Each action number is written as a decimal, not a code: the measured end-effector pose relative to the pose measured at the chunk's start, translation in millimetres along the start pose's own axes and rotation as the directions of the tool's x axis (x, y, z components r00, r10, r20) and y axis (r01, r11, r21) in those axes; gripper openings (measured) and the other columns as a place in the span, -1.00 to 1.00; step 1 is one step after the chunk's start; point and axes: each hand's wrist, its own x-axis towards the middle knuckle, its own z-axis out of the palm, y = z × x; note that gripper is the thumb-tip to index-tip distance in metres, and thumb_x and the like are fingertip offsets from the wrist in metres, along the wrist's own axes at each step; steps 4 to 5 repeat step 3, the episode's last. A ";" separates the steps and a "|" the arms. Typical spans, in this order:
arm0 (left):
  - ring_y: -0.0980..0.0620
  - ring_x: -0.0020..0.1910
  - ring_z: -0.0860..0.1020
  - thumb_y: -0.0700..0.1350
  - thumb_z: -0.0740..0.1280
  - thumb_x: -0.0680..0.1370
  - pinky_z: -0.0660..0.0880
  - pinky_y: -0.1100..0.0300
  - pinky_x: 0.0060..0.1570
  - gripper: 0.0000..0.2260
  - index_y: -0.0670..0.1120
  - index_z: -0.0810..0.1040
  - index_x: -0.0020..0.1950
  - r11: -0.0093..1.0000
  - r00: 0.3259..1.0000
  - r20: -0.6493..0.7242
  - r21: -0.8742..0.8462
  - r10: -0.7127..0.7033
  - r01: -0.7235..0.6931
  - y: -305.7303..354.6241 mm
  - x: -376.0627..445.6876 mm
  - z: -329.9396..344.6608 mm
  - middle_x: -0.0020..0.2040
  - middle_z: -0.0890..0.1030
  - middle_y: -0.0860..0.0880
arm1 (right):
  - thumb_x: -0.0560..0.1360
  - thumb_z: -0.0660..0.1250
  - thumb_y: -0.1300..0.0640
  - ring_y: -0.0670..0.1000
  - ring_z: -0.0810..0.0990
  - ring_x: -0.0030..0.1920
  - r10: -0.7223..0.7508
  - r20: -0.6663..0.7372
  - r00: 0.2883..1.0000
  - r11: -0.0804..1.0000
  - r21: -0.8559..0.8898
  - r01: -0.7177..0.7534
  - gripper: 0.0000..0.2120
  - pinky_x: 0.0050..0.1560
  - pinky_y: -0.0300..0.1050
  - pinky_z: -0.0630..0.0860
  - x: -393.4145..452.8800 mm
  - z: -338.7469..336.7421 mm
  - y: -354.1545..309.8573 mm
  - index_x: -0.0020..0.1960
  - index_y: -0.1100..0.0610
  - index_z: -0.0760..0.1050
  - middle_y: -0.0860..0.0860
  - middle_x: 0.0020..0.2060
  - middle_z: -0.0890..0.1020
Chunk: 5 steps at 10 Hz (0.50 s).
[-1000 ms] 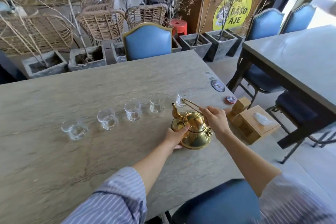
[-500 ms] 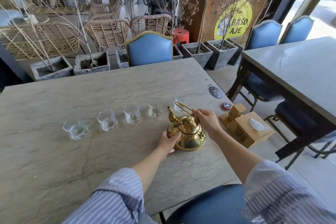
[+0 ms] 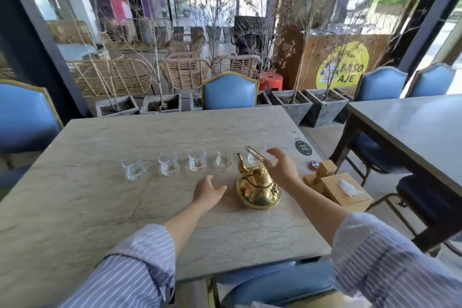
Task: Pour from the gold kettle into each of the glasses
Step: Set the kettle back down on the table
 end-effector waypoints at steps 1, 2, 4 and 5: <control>-0.12 0.48 0.35 0.06 0.38 0.57 0.35 0.06 0.40 -0.36 -0.17 0.27 0.56 0.997 0.996 -0.079 0.071 0.035 -0.030 7.1 -20.3 -19.6 0.53 0.33 -0.16 | 0.52 0.31 0.07 0.11 0.55 0.22 -0.107 0.056 0.993 0.987 -0.111 0.113 -0.59 0.32 0.15 0.41 -14.9 -11.3 -16.1 0.36 0.04 0.39 0.09 0.26 0.57; -0.13 0.42 0.40 0.04 0.42 0.53 0.38 0.07 0.35 -0.44 -0.19 0.39 0.44 0.991 0.985 -0.138 0.094 0.105 -0.093 15.9 -34.6 -36.7 0.45 0.41 -0.17 | 0.51 0.30 0.03 0.09 0.38 0.40 -0.203 0.109 0.973 0.945 -0.238 0.224 -0.49 0.40 0.14 0.28 -21.9 -23.3 -30.7 0.43 0.02 0.31 0.04 0.39 0.45; -0.17 0.46 0.33 0.02 0.43 0.53 0.29 0.07 0.40 -0.44 -0.18 0.36 0.43 0.980 0.965 -0.197 0.133 0.172 -0.147 34.4 -44.0 -59.8 0.46 0.37 -0.24 | 0.51 0.27 -0.07 0.12 0.12 0.54 -0.228 0.141 0.963 0.904 -0.337 0.263 -0.37 0.43 0.25 0.14 -22.9 -38.6 -58.4 0.52 -0.04 0.16 0.06 0.54 0.19; -0.17 0.46 0.33 0.02 0.43 0.53 0.29 0.07 0.40 -0.44 -0.18 0.36 0.43 0.980 0.965 -0.197 0.133 0.172 -0.147 34.4 -44.0 -59.8 0.46 0.37 -0.24 | 0.51 0.27 -0.07 0.12 0.12 0.54 -0.228 0.141 0.963 0.904 -0.337 0.263 -0.37 0.43 0.25 0.14 -22.9 -38.6 -58.4 0.52 -0.04 0.16 0.06 0.54 0.19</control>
